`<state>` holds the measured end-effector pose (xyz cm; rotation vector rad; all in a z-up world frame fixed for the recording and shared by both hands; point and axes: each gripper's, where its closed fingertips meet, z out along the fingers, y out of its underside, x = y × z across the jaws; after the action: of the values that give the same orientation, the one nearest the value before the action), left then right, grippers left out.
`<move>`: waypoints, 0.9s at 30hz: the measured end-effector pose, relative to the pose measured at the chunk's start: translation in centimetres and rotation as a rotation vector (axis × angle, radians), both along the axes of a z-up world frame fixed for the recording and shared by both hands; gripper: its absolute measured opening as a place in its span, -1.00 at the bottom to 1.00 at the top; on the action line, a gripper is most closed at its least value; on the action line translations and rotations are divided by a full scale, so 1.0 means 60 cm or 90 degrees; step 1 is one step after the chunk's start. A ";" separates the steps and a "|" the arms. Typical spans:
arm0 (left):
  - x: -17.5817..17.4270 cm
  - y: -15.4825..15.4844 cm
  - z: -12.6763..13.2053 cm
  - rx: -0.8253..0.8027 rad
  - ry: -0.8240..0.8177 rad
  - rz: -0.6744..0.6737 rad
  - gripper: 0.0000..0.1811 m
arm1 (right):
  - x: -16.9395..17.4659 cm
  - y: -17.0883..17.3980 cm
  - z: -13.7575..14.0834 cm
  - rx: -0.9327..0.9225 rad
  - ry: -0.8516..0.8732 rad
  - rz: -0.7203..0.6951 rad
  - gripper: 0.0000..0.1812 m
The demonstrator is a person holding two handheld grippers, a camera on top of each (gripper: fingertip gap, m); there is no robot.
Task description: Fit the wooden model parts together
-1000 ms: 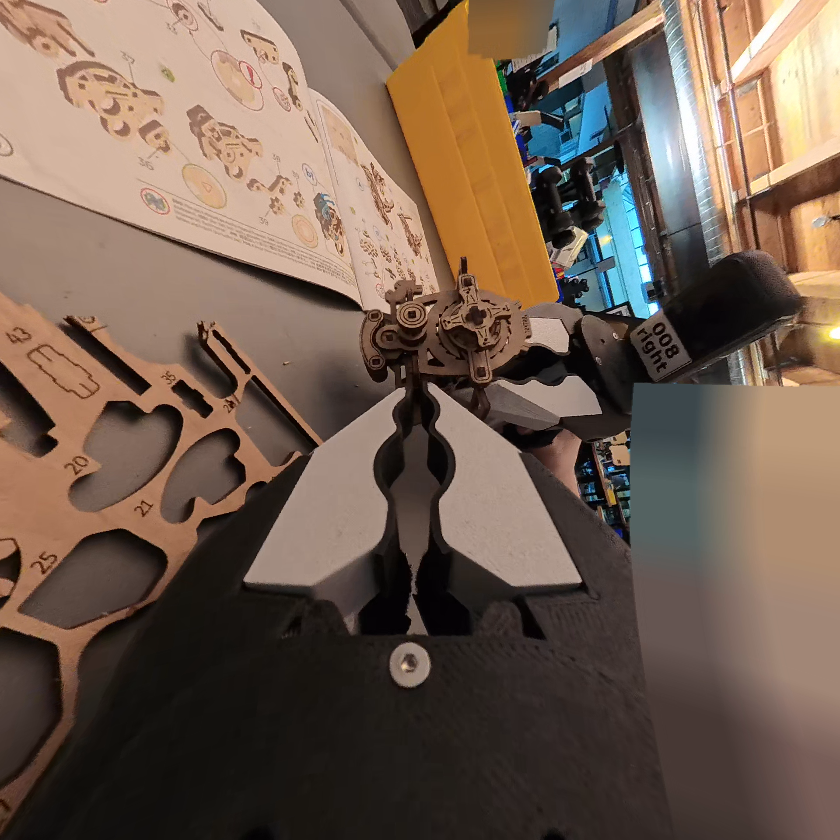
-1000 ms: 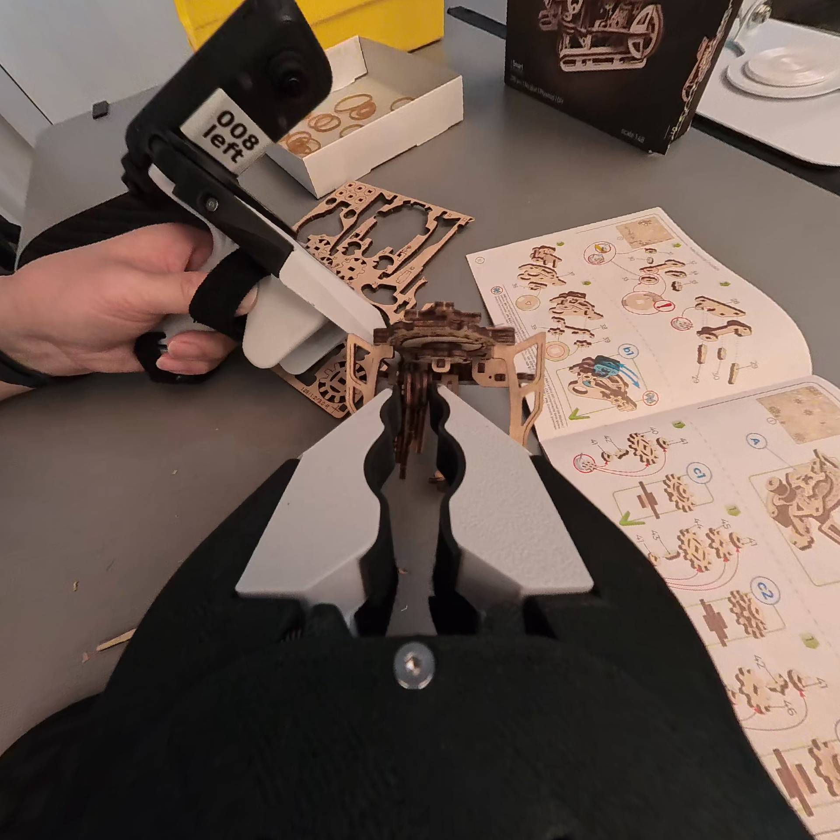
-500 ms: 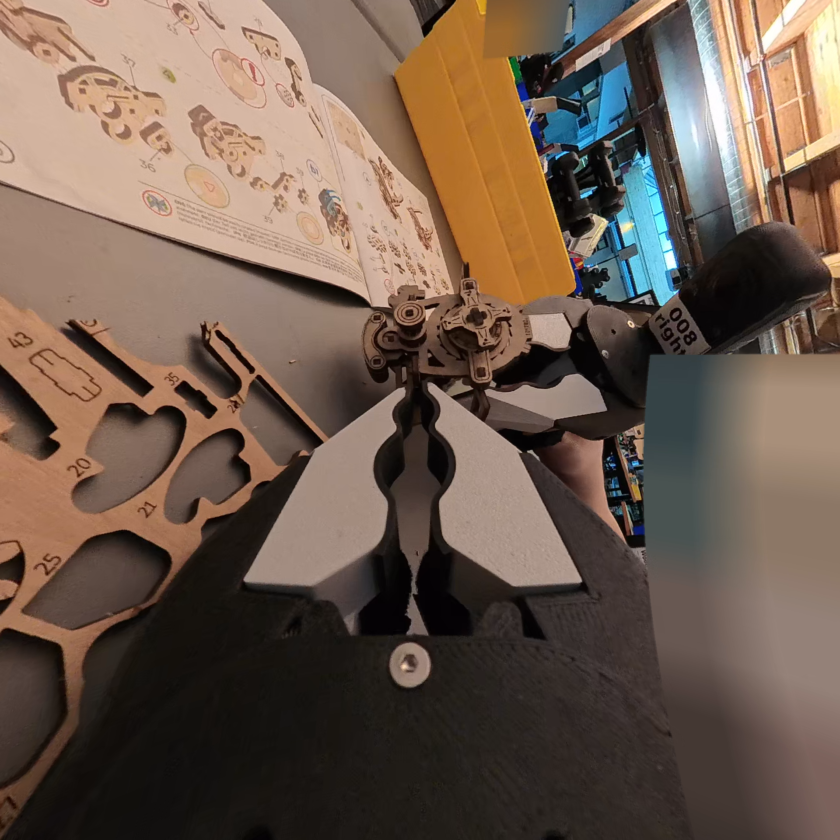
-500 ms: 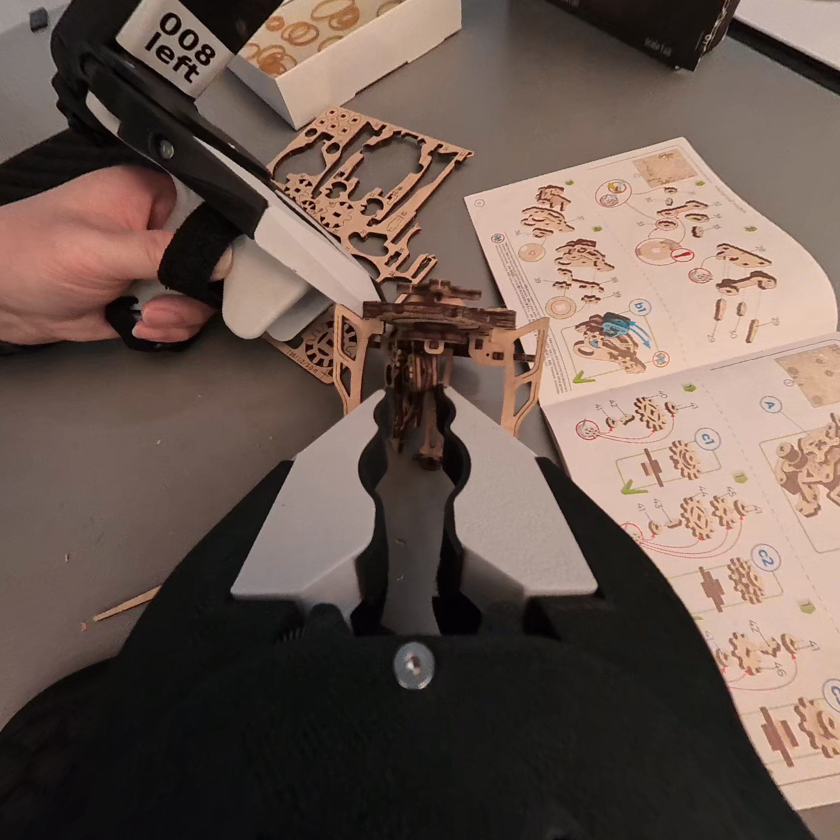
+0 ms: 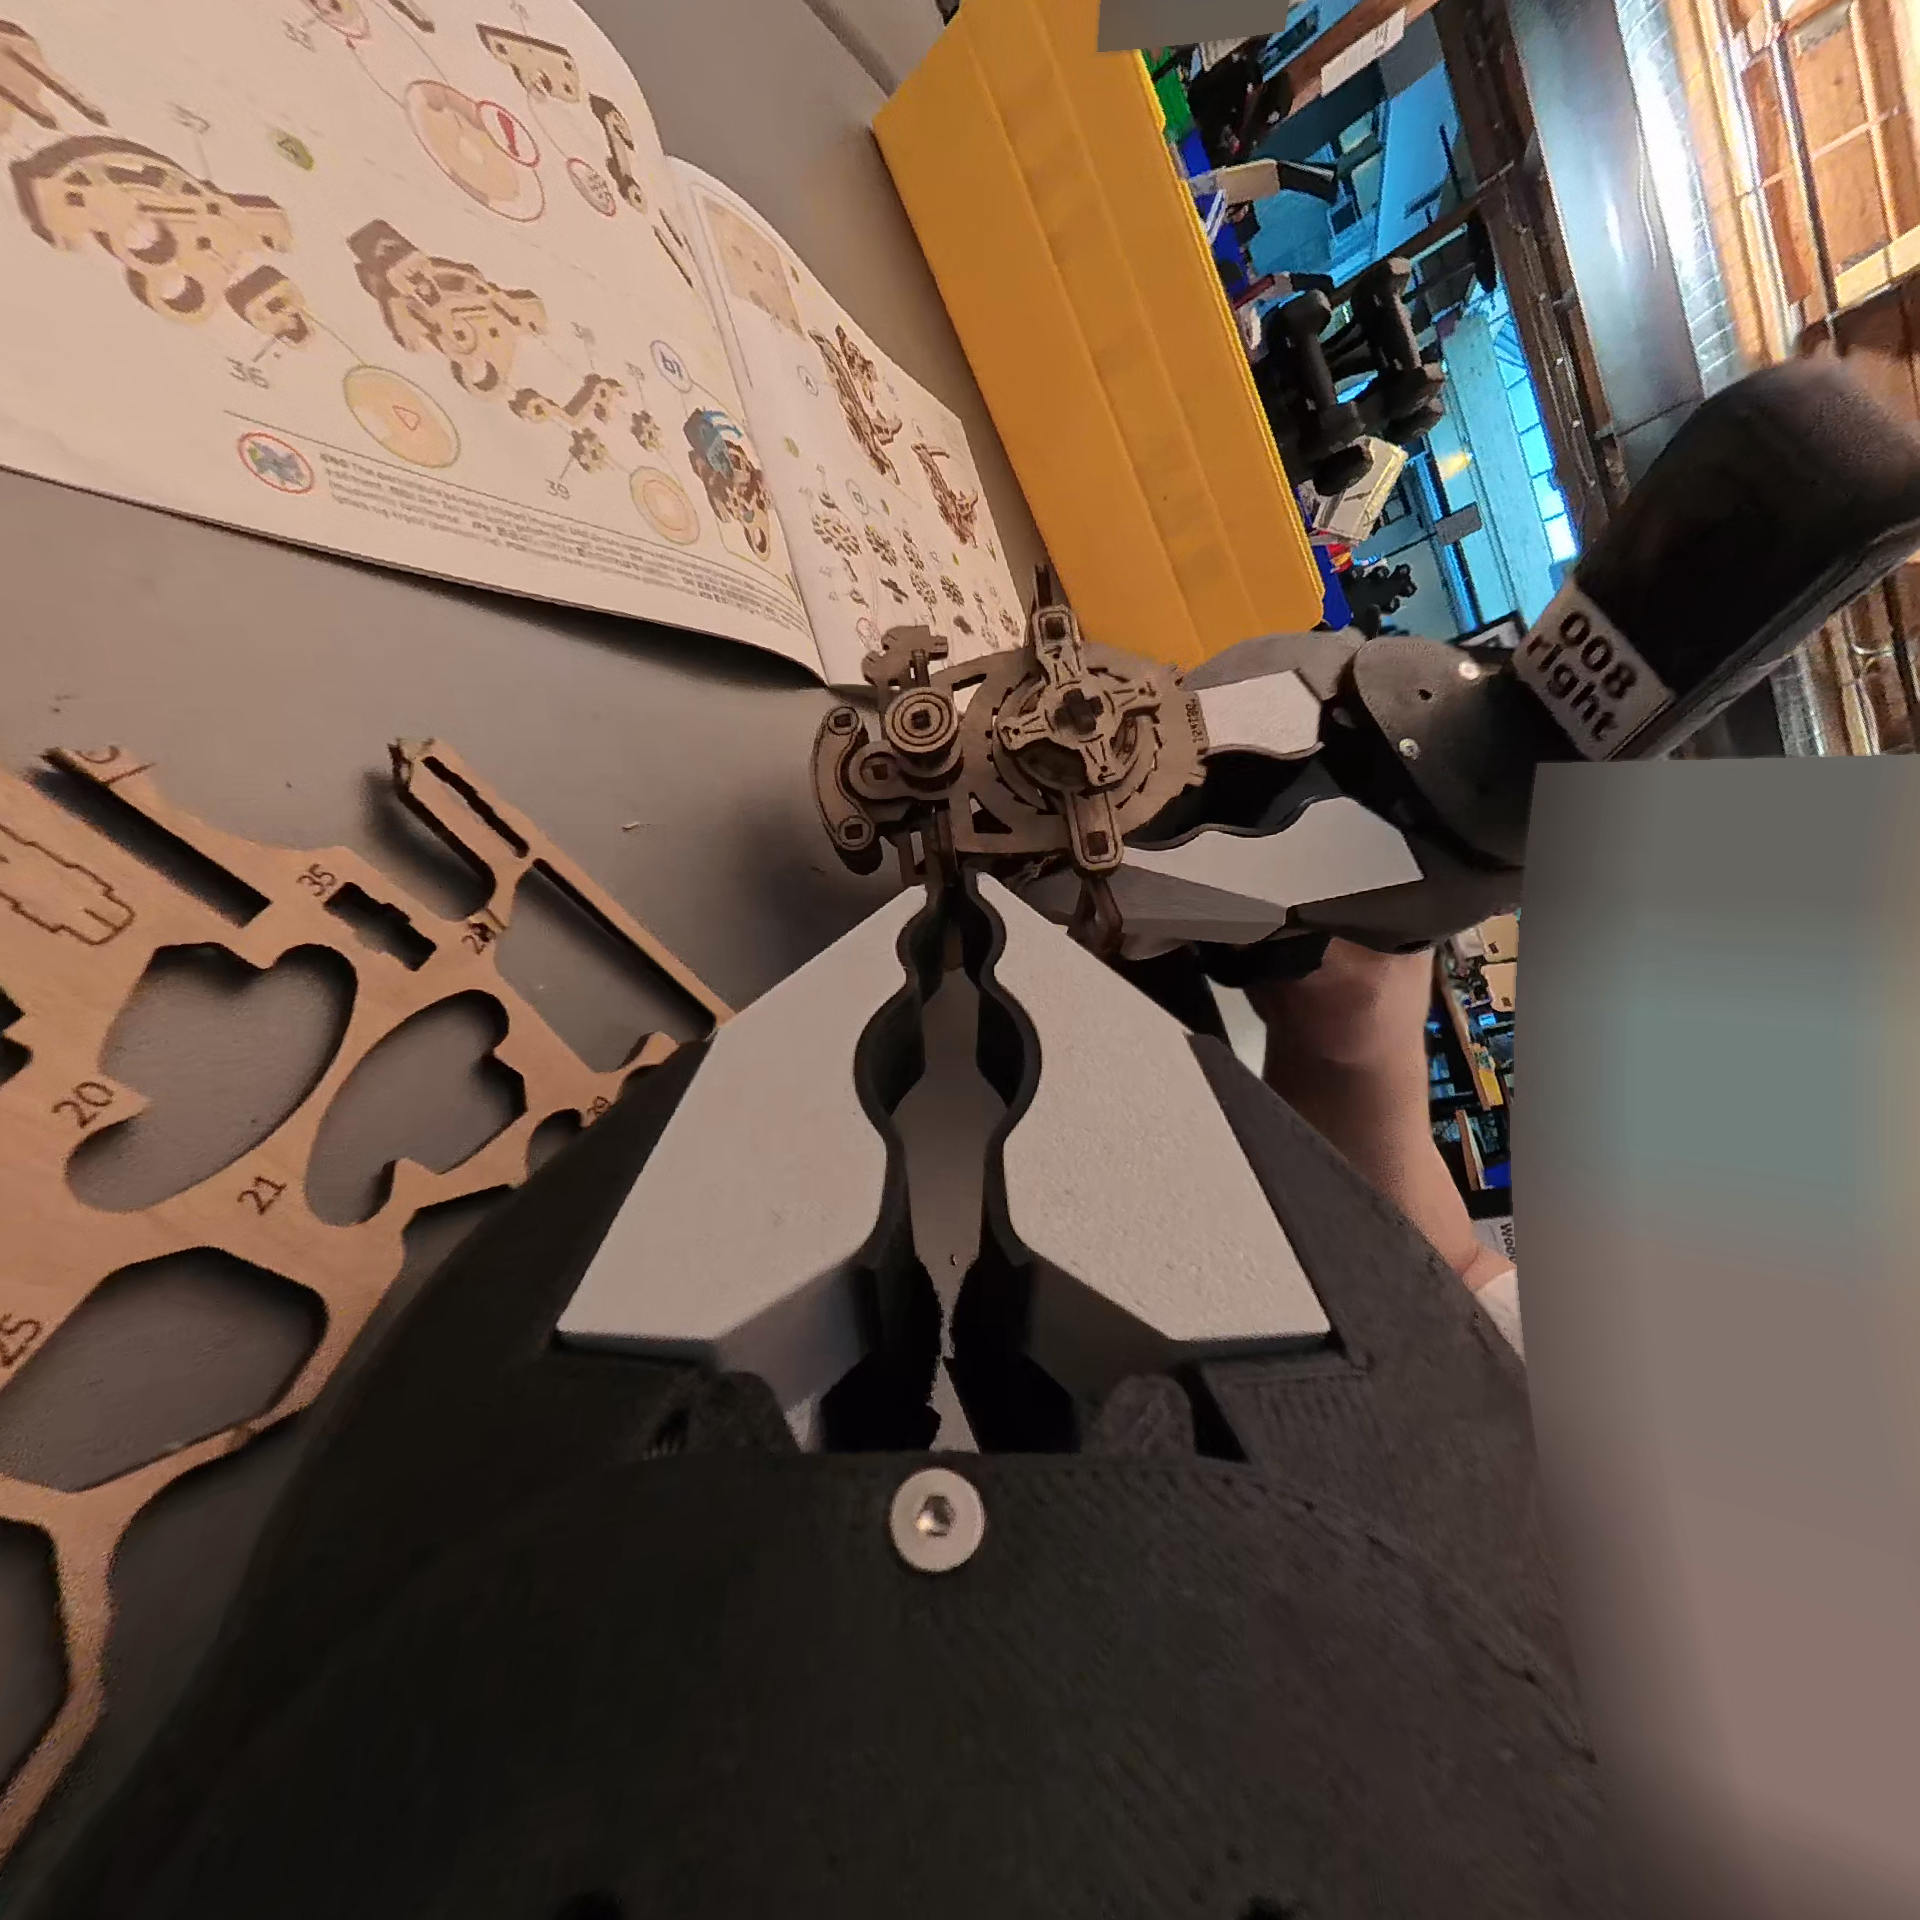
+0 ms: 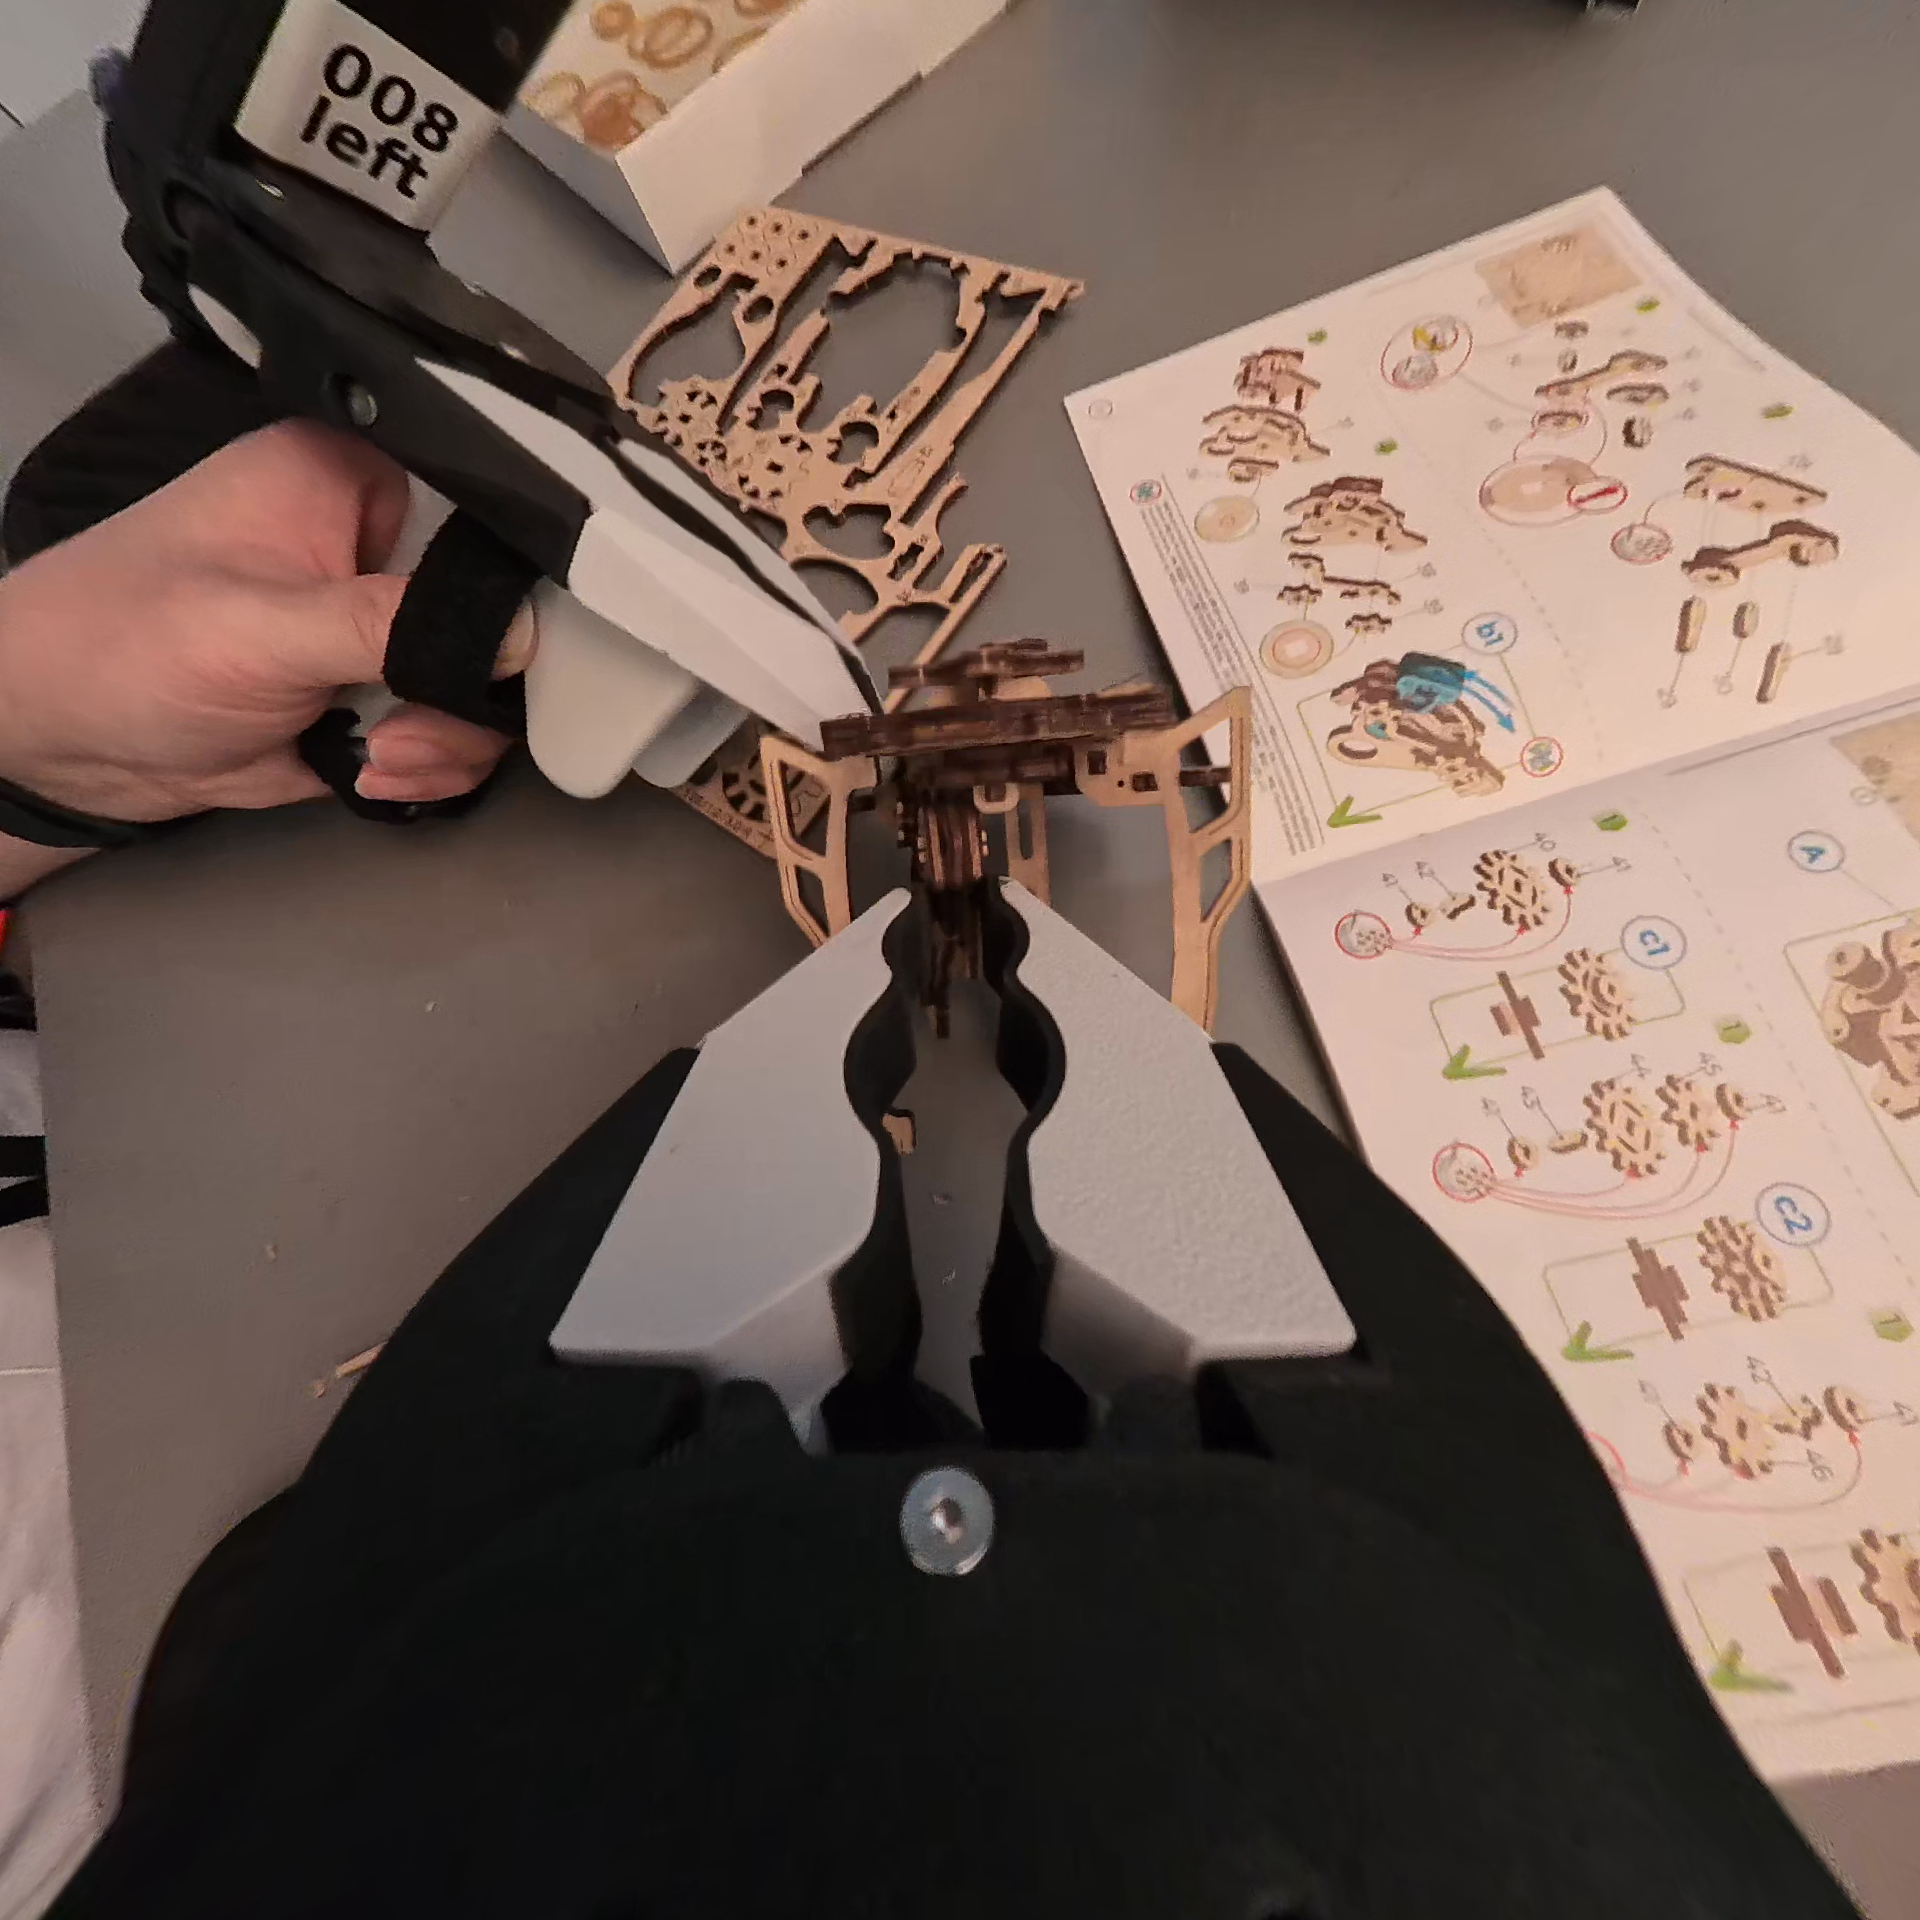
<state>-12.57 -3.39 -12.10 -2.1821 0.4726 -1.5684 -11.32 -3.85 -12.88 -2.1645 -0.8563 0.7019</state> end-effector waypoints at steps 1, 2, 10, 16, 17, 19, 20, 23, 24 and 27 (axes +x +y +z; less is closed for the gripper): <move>0.002 -0.002 0.000 0.004 0.003 -0.005 -1.00 | 0.003 -0.001 0.000 -0.009 -0.016 -0.002 -0.91; 0.005 -0.004 0.000 0.011 0.011 -0.009 -1.00 | 0.005 -0.003 -0.001 -0.015 -0.036 -0.003 -0.91; 0.008 -0.008 -0.003 0.089 0.078 -0.015 -1.00 | 0.012 -0.010 0.002 0.008 -0.206 0.004 -0.91; 0.012 -0.009 -0.006 0.107 0.106 -0.009 -1.00 | 0.019 -0.007 0.004 0.026 -0.298 0.004 -0.92; 0.011 -0.007 -0.005 0.102 0.103 -0.003 -1.00 | 0.018 -0.004 0.006 0.039 -0.316 0.006 -0.92; 0.008 -0.005 -0.004 0.062 0.077 0.005 -1.00 | 0.016 0.000 0.008 0.059 -0.345 0.010 -0.92; 0.006 -0.004 -0.005 0.033 0.058 0.005 -1.00 | 0.014 0.001 0.007 0.065 -0.354 0.013 -0.92; 0.003 -0.006 -0.013 -0.037 0.020 0.004 -1.00 | 0.012 0.001 -0.002 0.071 -0.370 0.022 -0.91; 0.003 -0.006 -0.016 -0.045 0.019 0.003 -1.00 | 0.012 0.001 -0.005 0.073 -0.371 0.025 -0.91; 0.002 -0.006 -0.016 -0.065 0.007 0.002 -1.00 | 0.011 0.002 -0.006 0.085 -0.358 0.030 -0.91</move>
<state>-12.42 -3.76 -13.05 -2.2672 0.4000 -1.6112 -10.65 -3.71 -13.26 -2.2520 -1.2009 0.0375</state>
